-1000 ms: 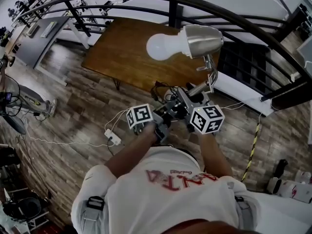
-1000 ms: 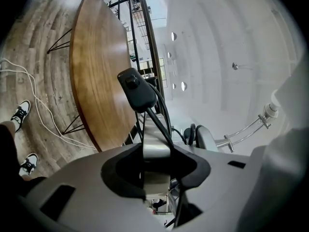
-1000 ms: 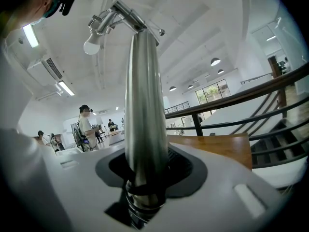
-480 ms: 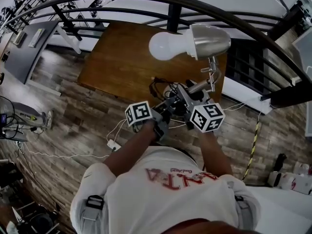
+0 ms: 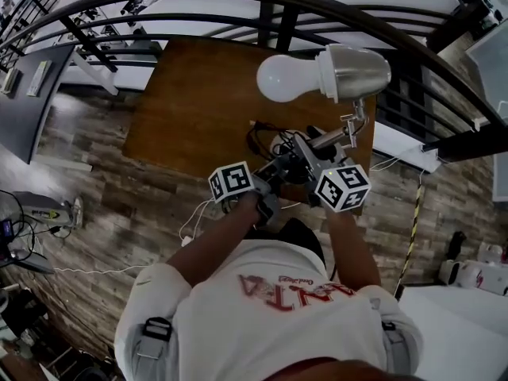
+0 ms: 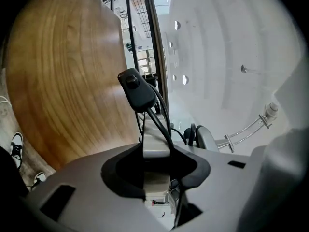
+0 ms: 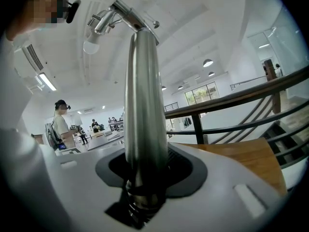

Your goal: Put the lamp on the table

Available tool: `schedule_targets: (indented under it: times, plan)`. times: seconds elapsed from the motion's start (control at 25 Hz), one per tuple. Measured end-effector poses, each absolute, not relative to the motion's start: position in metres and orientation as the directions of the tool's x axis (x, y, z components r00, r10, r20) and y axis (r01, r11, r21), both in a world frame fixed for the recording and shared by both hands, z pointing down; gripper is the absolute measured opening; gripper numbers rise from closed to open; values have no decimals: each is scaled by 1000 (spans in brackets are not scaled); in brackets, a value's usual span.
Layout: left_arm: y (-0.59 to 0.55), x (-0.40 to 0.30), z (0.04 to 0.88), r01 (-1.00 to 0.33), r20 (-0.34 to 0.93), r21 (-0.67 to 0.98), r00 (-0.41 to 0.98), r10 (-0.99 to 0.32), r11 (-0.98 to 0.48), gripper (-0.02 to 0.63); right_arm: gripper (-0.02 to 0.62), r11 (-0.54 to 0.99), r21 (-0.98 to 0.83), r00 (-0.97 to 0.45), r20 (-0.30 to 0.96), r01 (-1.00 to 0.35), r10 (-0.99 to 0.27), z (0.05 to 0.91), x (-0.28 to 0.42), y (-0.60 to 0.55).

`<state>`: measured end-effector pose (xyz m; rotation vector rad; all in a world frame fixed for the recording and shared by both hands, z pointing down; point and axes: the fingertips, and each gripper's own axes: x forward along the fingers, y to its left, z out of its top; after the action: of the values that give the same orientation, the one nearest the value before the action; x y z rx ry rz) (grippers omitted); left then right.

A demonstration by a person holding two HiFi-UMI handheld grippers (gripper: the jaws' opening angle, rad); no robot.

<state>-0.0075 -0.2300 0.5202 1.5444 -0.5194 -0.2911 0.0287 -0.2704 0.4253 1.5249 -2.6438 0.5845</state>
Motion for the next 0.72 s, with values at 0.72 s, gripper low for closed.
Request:
schedule_targets:
  times: [0.72]
  plan:
    - [-382, 79, 566, -112, 108, 993, 818, -565, 27, 148, 166, 559, -250, -610, 241, -790, -755, 469, 103, -424]
